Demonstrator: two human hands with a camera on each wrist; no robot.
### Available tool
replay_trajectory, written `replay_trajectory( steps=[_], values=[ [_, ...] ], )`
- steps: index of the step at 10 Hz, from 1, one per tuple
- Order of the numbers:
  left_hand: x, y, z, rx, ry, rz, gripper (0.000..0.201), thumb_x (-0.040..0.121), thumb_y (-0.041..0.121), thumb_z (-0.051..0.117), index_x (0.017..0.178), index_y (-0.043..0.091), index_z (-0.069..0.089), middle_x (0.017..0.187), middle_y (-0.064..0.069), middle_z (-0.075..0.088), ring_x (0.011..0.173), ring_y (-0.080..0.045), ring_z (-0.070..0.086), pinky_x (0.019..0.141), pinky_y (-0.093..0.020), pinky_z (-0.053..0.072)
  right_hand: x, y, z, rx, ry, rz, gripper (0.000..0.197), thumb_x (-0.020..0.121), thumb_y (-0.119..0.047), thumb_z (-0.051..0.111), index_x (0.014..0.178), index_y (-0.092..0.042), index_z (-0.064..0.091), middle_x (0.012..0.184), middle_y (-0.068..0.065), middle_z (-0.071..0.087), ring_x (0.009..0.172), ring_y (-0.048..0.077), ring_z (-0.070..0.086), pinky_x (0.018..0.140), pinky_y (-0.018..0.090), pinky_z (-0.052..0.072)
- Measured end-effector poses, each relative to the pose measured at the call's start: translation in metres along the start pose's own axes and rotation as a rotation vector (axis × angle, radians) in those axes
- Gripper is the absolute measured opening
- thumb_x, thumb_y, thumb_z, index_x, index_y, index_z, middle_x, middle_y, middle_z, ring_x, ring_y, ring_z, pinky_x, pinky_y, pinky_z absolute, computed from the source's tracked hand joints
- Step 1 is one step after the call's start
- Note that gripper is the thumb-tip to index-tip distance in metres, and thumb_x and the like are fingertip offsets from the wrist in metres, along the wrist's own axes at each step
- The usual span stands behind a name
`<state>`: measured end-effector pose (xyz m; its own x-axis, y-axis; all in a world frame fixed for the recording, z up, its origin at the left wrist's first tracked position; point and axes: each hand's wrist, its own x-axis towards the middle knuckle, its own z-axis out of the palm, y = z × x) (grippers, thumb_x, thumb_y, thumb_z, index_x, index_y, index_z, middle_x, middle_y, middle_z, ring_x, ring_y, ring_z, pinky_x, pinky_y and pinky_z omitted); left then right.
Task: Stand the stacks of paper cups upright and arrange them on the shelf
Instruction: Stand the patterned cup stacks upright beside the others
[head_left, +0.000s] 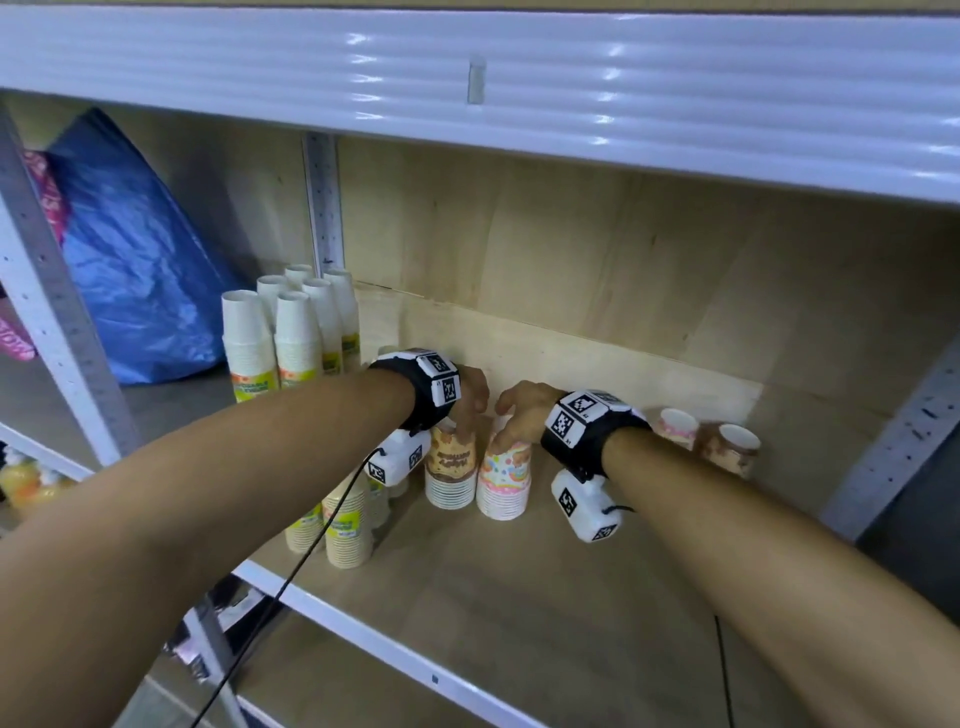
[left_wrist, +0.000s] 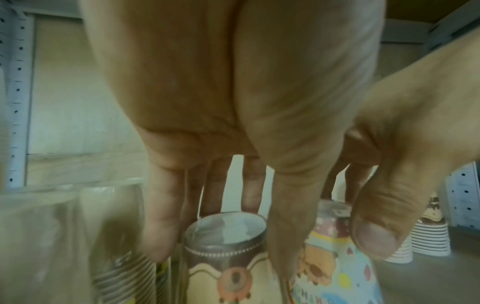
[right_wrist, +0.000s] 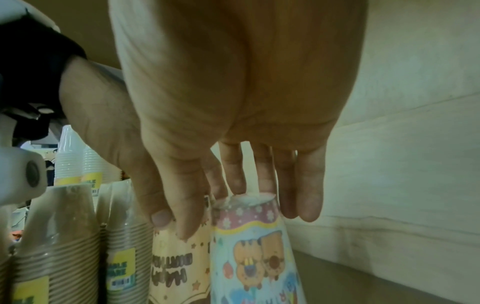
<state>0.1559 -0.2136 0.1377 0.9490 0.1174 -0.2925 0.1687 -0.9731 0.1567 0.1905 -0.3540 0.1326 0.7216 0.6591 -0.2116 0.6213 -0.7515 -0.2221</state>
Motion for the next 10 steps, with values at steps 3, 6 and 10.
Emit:
replay_trajectory(
  steps=[3, 6, 10],
  values=[
    [0.004, -0.015, 0.011, -0.016, 0.039, 0.036, 0.042, 0.079, 0.010, 0.078, 0.112, 0.026, 0.058, 0.105, 0.002, 0.055, 0.091, -0.014, 0.054, 0.059, -0.010, 0.041, 0.011, 0.000, 0.011, 0.001, 0.036, 0.003, 0.051, 0.078, -0.016, 0.075, 0.126, -0.006, 0.061, 0.127, 0.012, 0.061, 0.113, 0.027, 0.061, 0.092, 0.035, 0.052],
    [0.008, 0.000, 0.018, 0.058, 0.171, 0.114, 0.047, 0.084, 0.016, 0.073, 0.128, 0.009, 0.059, 0.131, -0.004, 0.053, 0.117, -0.021, 0.052, 0.054, -0.010, 0.028, 0.007, 0.023, 0.009, 0.088, 0.024, 0.020, 0.059, 0.075, -0.018, 0.076, 0.131, -0.015, 0.056, 0.128, 0.007, 0.058, 0.111, 0.024, 0.058, 0.077, 0.027, 0.044],
    [0.041, 0.074, -0.002, 0.063, 0.182, 0.261, 0.051, 0.078, 0.021, 0.078, 0.126, 0.018, 0.061, 0.133, -0.004, 0.049, 0.118, -0.022, 0.052, 0.087, -0.028, 0.047, -0.038, 0.086, -0.001, 0.062, 0.073, 0.196, 0.059, 0.074, -0.024, 0.078, 0.129, -0.019, 0.058, 0.130, 0.000, 0.055, 0.114, 0.021, 0.057, 0.083, 0.026, 0.046]
  ],
)
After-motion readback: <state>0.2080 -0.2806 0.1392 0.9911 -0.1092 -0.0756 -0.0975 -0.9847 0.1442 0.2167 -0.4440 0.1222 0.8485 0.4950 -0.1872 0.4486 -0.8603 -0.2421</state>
